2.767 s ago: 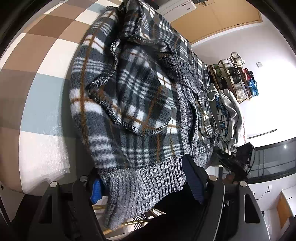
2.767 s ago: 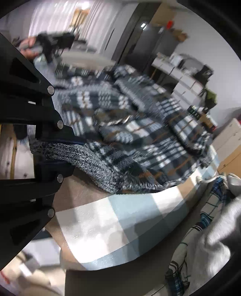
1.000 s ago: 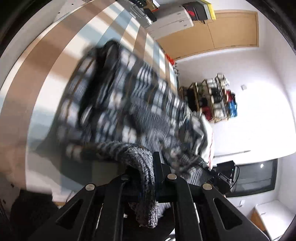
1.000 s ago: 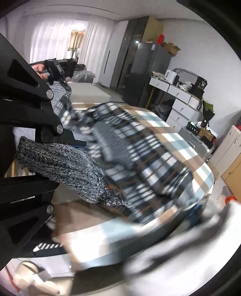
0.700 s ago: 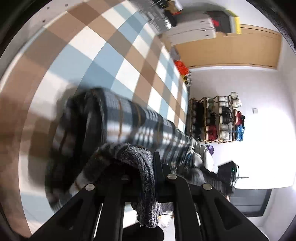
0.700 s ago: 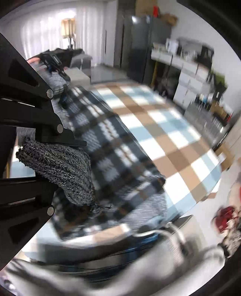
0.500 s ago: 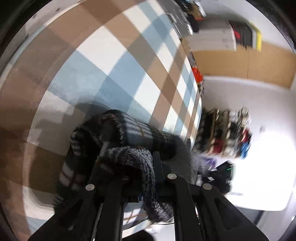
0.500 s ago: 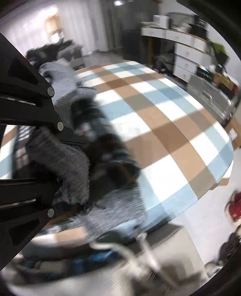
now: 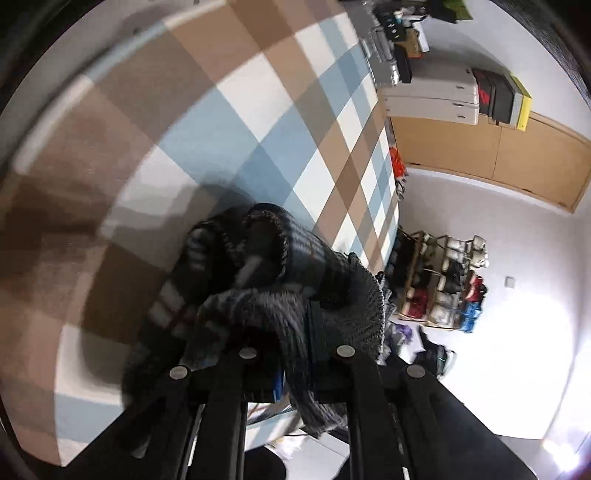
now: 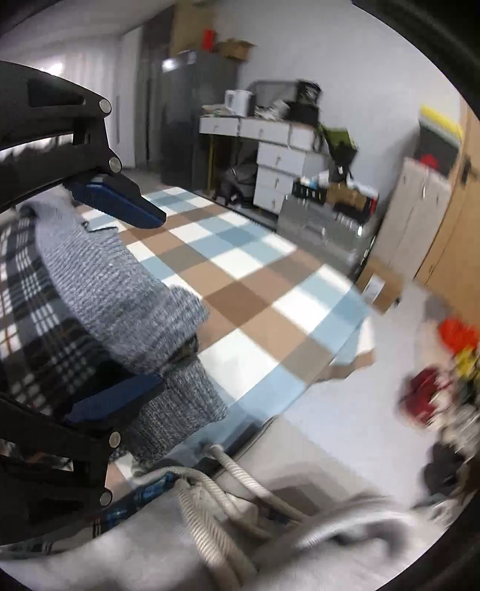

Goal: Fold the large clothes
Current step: 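Lay the folded side down on the shirt and open both tools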

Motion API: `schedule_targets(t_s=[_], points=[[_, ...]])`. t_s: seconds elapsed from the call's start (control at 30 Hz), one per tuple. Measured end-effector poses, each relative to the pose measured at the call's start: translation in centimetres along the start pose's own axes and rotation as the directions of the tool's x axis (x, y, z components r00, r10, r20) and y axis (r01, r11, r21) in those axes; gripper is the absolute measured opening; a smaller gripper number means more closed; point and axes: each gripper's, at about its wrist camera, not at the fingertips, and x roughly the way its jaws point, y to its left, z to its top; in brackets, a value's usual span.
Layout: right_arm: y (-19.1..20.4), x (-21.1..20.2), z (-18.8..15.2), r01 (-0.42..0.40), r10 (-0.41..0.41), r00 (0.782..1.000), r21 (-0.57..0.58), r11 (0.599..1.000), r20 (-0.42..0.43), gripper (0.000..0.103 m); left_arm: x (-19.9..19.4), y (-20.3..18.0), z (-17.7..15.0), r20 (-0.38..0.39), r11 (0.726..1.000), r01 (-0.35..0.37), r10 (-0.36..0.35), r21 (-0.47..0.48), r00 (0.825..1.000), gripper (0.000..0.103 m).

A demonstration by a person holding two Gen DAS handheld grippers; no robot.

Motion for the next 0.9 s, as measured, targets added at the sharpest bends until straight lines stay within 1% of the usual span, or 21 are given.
schedule_targets(t_s=[0.07,0.1,0.13,0.2,0.27,0.3,0.37,0.4,0.47,0.5,0.53,0.57,0.6,0.63,0.67,0.7,0.73,0.77,0.83,0.87,0.9], points=[[2.3,-0.6,-2.0,0.029,-0.027,1.000,-0.153,0.988,0.016,0.085,-1.8,-0.9,-0.8,0.093,0.998,-0.053,0.049,0.039,0.994,0.036],[3.3,-0.7,-2.8,0.055,-0.051,0.998,-0.225,0.973,0.026,0.088,-3.1,-1.0,-1.4,0.148,0.997,-0.063,0.057,0.039,0.987,0.063],[4.4,-0.6,-4.3,0.098,-0.091,0.995,-0.322,0.942,0.037,0.090,-4.2,-0.9,-1.9,0.203,0.997,-0.064,0.056,0.031,0.978,0.075],[6.0,-0.2,-6.9,0.157,-0.150,0.987,-0.472,0.868,0.052,0.091,-6.2,-1.0,-2.9,0.288,0.996,-0.077,0.063,0.036,0.956,0.075],[7.2,1.2,-10.0,0.188,-0.202,0.978,-0.604,0.774,0.046,0.091,-6.9,-1.9,-4.1,0.303,0.991,-0.098,0.067,0.087,0.951,0.075],[7.9,2.4,-11.7,0.192,-0.229,0.973,-0.673,0.714,0.034,0.091,-6.7,-2.4,-4.7,0.301,0.987,-0.110,0.070,0.117,0.951,0.075],[8.1,3.8,-13.8,0.200,-0.264,0.964,-0.747,0.634,0.034,0.091,-5.3,-3.8,-6.2,0.262,0.968,-0.138,0.081,0.208,0.962,0.075],[8.4,4.9,-14.8,0.231,-0.296,0.953,-0.786,0.573,0.063,0.091,-3.7,-4.7,-7.2,0.219,0.950,-0.160,0.101,0.268,0.970,0.075],[8.1,6.5,-15.2,0.295,-0.339,0.933,-0.803,0.518,0.125,0.091,-0.3,-5.9,-8.3,0.161,0.919,-0.191,0.143,0.343,0.977,0.075],[7.8,7.1,-15.1,0.312,-0.351,0.926,-0.801,0.512,0.137,0.091,1.4,-6.2,-8.6,0.149,0.901,-0.221,0.177,0.374,0.973,0.075],[7.1,7.8,-14.6,0.335,-0.380,0.914,-0.791,0.512,0.142,0.091,2.9,-6.4,-8.7,0.156,0.878,-0.262,0.216,0.400,0.964,0.075],[6.3,8.7,-13.9,0.361,-0.416,0.898,-0.779,0.512,0.143,0.091,4.5,-6.4,-8.5,0.169,0.850,-0.312,0.264,0.424,0.949,0.075],[5.3,9.3,-13.5,0.382,-0.454,0.881,-0.766,0.517,0.133,0.091,5.9,-6.1,-8.0,0.188,0.824,-0.367,0.315,0.432,0.930,0.075],[4.2,9.9,-13.0,0.387,-0.479,0.871,-0.750,0.536,0.107,0.091,7.1,-5.5,-7.5,0.196,0.807,-0.401,0.350,0.434,0.916,0.075],[3.3,10.5,-12.5,0.384,-0.487,0.869,-0.739,0.554,0.086,0.092,8.0,-4.8,-6.9,0.189,0.804,-0.416,0.370,0.425,0.910,0.075],[2.8,10.6,-12.3,0.374,-0.479,0.875,-0.736,0.565,0.077,0.093,8.4,-4.1,-6.5,0.186,0.812,-0.417,0.373,0.408,0.909,0.075],[2.6,10.5,-12.4,0.369,-0.466,0.881,-0.739,0.563,0.084,0.093,8.6,-3.4,-6.2,0.190,0.822,-0.408,0.361,0.398,0.913,0.075],[2.6,10.6,-12.5,0.371,-0.464,0.881,-0.744,0.555,0.093,0.094,8.6,-3.1,-6.2,0.203,0.825,-0.395,0.341,0.403,0.918,0.075],[2.4,10.9,-12.9,0.390,-0.480,0.871,-0.746,0.540,0.108,0.094,8.3,-2.8,-6.5,0.213,0.823,-0.381,0.318,0.423,0.924,0.075],[2.7,11.0,-13.0,0.402,-0.497,0.861,-0.748,0.528,0.111,0.094,8.0,-2.8,-6.8,0.213,0.816,-0.383,0.320,0.433,0.923,0.075],[3.1,11.0,-12.9,0.411,-0.514,0.851,-0.746,0.525,0.107,0.093,7.8,-3.0,-7.0,0.213,0.803,-0.399,0.338,0.443,0.917,0.075]])
